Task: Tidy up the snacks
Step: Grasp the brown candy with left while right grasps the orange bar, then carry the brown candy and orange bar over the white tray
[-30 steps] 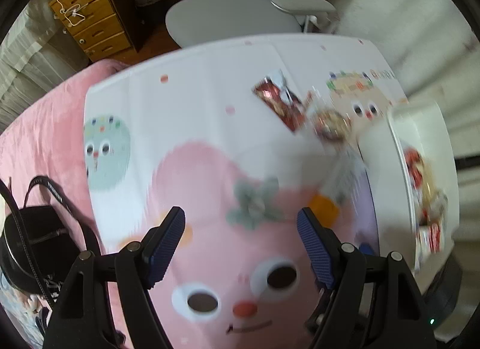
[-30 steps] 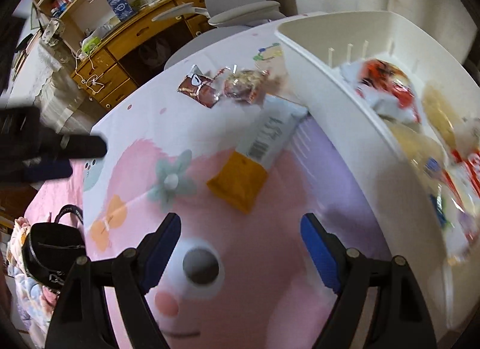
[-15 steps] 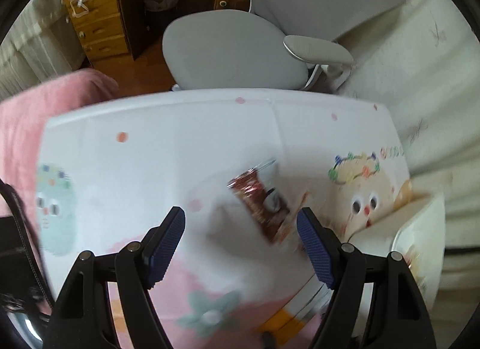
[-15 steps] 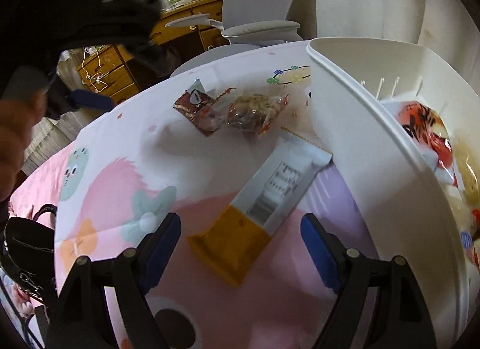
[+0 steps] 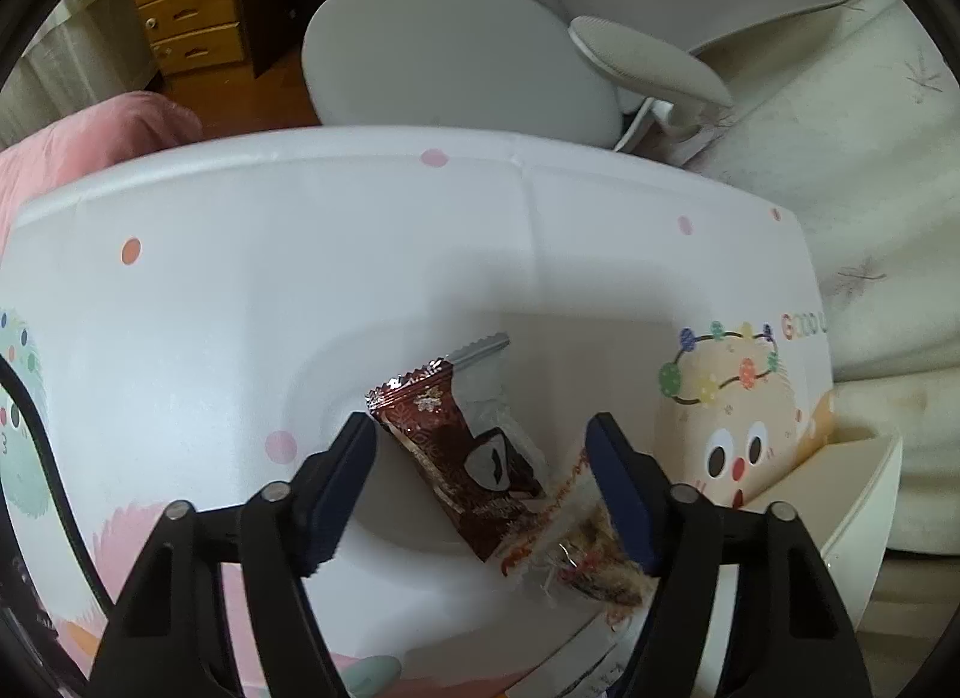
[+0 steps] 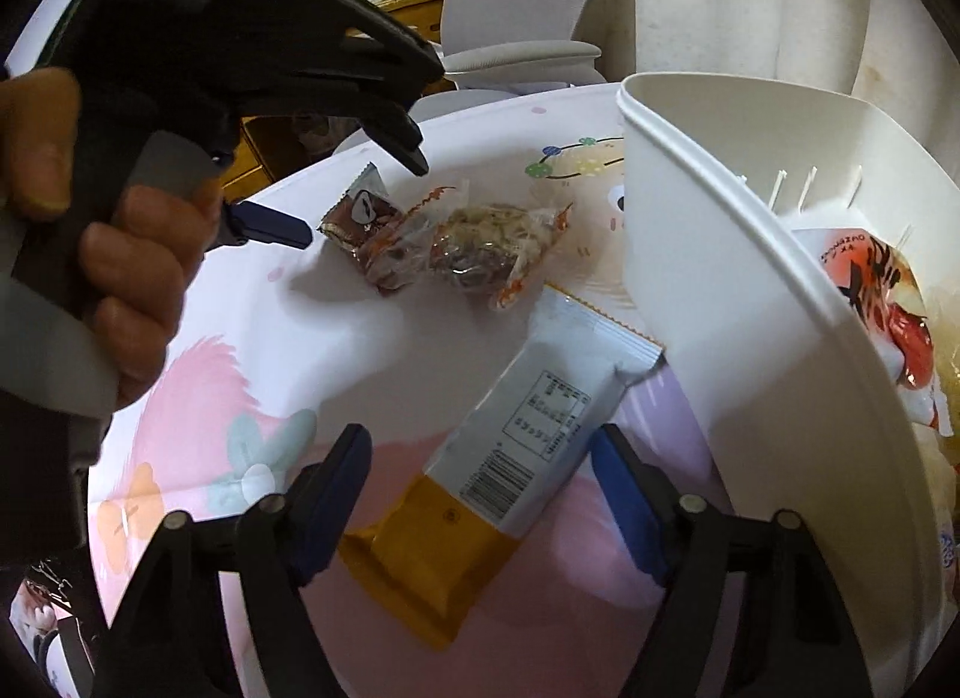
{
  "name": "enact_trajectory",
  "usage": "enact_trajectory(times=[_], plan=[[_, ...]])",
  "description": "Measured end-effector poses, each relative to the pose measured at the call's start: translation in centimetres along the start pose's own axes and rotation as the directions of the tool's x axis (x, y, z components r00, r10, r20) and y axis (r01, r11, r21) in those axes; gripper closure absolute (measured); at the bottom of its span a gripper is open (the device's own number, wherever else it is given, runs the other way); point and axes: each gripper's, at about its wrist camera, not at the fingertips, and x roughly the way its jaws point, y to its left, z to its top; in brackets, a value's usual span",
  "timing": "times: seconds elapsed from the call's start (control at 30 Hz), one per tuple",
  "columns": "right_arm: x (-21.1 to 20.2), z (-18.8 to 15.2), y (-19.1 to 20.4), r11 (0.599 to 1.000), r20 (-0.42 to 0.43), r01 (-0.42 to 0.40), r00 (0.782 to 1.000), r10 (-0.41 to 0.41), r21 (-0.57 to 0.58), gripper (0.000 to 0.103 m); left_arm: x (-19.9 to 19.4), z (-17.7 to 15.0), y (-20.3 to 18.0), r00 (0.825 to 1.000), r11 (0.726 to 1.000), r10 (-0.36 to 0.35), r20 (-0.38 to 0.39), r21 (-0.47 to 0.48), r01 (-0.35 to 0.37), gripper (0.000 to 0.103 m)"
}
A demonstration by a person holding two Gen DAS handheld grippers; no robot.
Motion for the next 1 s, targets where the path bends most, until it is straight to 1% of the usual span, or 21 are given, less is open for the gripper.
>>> enact_trajectory(times=[0.03, 0.07, 0.1, 0.13, 0.17, 0.2, 0.23, 0.33, 0.47, 0.73, 0.77, 0.8, 1.0], plan=[[-0.1, 0.0, -0.1, 1.000, 0.001, 0.003, 1.000, -0.003, 0.004, 0.032, 0.3, 0.0, 0.0, 1.000, 1.000, 0.006, -0.004, -0.008, -0.006, 0.040], [-0.1, 0.0, -0.2, 1.000, 0.002, 0.007, 1.000, -0.007, 0.006, 0.036, 0.4, 0.0, -0.1, 1.000, 1.000, 0.011, 0.000, -0.013, -0.011, 0.041], [-0.1, 0.0, -0.2, 1.000, 0.003, 0.014, 1.000, -0.014, 0.006, 0.042, 0.3, 0.0, -0.2, 1.000, 1.000, 0.013, 0.010, -0.015, -0.013, 0.045], [-0.2, 0.0, -0.4, 1.000, 0.003, 0.025, 1.000, -0.025, 0.004, 0.045, 0.4, 0.0, -0.2, 1.000, 1.000, 0.013, 0.008, -0.017, -0.013, 0.051], [-0.1, 0.1, -0.4, 1.000, 0.002, 0.030, 1.000, -0.030, 0.003, 0.049, 0.4, 0.0, -0.2, 1.000, 1.000, 0.021, 0.009, -0.020, -0.021, 0.052], [-0.2, 0.1, -0.5, 0.999, 0.001, 0.032, 0.999, -0.032, 0.004, 0.051, 0.4, -0.1, -0.3, 1.000, 0.999, 0.025, 0.009, -0.024, -0.024, 0.060], [-0.3, 0.0, -0.6, 1.000, 0.000, 0.030, 1.000, -0.030, 0.007, 0.052, 0.4, -0.1, -0.2, 1.000, 0.999, 0.023, 0.007, -0.029, -0.023, 0.064], [-0.3, 0.0, -0.7, 0.999, -0.008, 0.030, 1.000, -0.030, 0.010, 0.055, 0.4, -0.4, -0.1, 1.000, 0.999, -0.004, -0.004, -0.052, 0.004, 0.069], [-0.5, 0.0, -0.9, 1.000, -0.027, 0.023, 0.999, -0.022, 0.021, 0.058, 0.3, -0.8, 0.1, 1.000, 0.998, -0.013, 0.002, -0.065, 0.013, 0.071], [-0.8, -0.1, -1.2, 0.999, -0.065, 0.013, 0.998, -0.011, 0.033, 0.065, -1.5, -1.3, 0.7, 1.000, 0.998, 0.002, 0.018, -0.070, -0.001, 0.073], [-0.9, -0.1, -1.3, 0.999, -0.064, 0.010, 0.998, -0.008, 0.032, 0.069, -1.8, -1.5, 0.7, 1.000, 0.998, 0.003, 0.021, -0.068, -0.002, 0.073], [-1.1, -0.1, -1.2, 1.000, -0.062, 0.011, 0.998, -0.009, 0.027, 0.069, -2.2, -1.6, 0.8, 1.000, 0.998, 0.004, 0.023, -0.068, -0.002, 0.073], [-2.0, -0.1, -1.7, 0.999, -0.083, -0.009, 0.996, 0.012, 0.037, 0.071, -4.7, -2.5, 1.2, 0.999, 0.998, 0.010, 0.039, -0.060, -0.008, 0.073]])
